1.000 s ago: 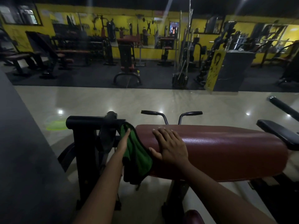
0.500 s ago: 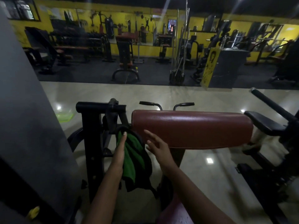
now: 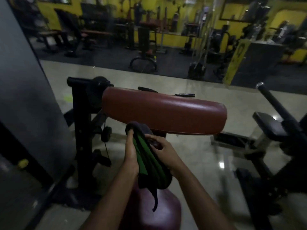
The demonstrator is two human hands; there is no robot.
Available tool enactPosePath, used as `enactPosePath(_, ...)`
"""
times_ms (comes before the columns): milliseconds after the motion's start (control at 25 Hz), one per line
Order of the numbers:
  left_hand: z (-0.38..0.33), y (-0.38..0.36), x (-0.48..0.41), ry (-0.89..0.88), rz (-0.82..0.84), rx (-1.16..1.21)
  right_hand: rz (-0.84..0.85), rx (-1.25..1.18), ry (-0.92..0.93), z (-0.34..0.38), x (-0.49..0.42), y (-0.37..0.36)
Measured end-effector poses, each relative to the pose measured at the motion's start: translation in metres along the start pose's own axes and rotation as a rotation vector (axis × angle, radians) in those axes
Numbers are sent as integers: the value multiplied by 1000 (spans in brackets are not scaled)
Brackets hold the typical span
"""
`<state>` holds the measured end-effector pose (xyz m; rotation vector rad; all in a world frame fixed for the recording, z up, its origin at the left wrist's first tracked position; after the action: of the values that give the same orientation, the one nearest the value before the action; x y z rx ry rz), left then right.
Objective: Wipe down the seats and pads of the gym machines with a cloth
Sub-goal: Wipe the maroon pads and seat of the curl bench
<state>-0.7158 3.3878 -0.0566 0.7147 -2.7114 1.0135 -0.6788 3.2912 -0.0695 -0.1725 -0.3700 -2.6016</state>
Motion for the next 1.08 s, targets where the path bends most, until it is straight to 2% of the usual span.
enactPosePath(80, 27, -42, 25, -42, -30, 104, 62, -45, 11, -18, 22, 28)
enactPosePath(160, 48, -64, 43, -67, -61, 175, -5, -79, 50, -35, 36, 49)
enactPosePath(240, 67, -68, 57, -89, -85, 119, -70, -12, 115, -43, 43, 62)
enactPosePath(360, 77, -61, 76, -149, -104, -1, -33, 132, 164, -58, 42, 70)
enactPosePath(560, 113, 60, 73, -210, -493, -282, 113, 293, 126, -80, 20, 41)
enactPosePath(640, 144, 112, 70, -180, -650, -277, 182, 422, 135, -92, 12, 20)
enactPosePath(760, 169, 132, 86, -216, -805, -241, 228, 554, 167, -123, 12, 6)
enactPosePath(880, 210, 144, 92, -123, -937, -203, 268, 708, 182, -165, 15, 6)
enactPosePath(1080, 273, 140, 87, -28, -1070, -130, 484, 936, 237, -231, 20, 9)
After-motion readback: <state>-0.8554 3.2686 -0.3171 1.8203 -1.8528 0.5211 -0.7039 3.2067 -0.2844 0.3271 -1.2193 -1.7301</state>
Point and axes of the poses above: each hand's wrist, its own x-axis away from the middle knuckle, its own y-axis out of the back of the hand, z = x × y, the point moved 3 cm from there along -x, towards the middle knuckle, and after that the axes turned 10 degrees about -y, right-handed, at the moved point
